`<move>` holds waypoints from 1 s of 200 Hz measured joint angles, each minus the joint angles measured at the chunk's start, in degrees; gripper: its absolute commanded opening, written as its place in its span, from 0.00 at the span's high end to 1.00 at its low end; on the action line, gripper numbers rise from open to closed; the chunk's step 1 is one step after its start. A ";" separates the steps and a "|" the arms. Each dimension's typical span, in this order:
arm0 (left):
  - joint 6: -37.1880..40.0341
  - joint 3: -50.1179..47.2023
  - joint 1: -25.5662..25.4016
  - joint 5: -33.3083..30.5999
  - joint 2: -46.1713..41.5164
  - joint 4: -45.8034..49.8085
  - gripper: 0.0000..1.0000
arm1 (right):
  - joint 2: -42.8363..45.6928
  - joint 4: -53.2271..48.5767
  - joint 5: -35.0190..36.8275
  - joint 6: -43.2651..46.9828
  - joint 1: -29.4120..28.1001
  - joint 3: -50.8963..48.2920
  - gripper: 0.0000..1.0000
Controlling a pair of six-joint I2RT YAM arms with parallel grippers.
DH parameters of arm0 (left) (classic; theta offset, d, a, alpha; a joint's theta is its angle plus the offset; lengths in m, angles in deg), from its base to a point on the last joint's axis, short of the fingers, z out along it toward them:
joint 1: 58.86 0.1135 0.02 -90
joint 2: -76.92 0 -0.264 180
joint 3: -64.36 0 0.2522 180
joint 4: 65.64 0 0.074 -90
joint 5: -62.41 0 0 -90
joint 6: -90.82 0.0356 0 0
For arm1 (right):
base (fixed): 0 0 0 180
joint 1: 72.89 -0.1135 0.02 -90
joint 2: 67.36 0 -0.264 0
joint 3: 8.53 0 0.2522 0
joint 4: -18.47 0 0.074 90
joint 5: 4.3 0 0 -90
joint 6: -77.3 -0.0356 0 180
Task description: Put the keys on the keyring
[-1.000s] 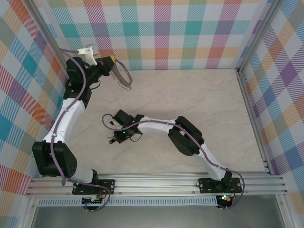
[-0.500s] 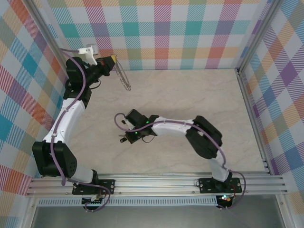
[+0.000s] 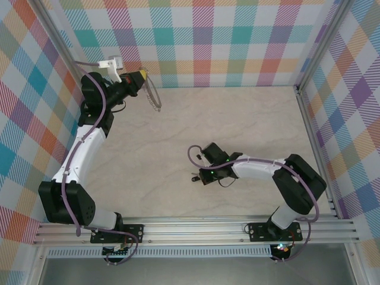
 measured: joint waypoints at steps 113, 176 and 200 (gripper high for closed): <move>0.07 -0.02 -2.89 0.11 -0.59 0.46 1.00 | 12.41 1.70 3.91 -8.92 1.81 -7.56 0.60; 0.07 -0.02 -3.30 0.11 -0.59 0.50 1.00 | 9.40 2.45 2.69 -11.63 1.86 -7.54 0.63; 0.07 -0.02 -3.30 0.11 -0.59 0.52 1.00 | 7.39 2.62 1.92 -11.61 1.86 -6.95 0.65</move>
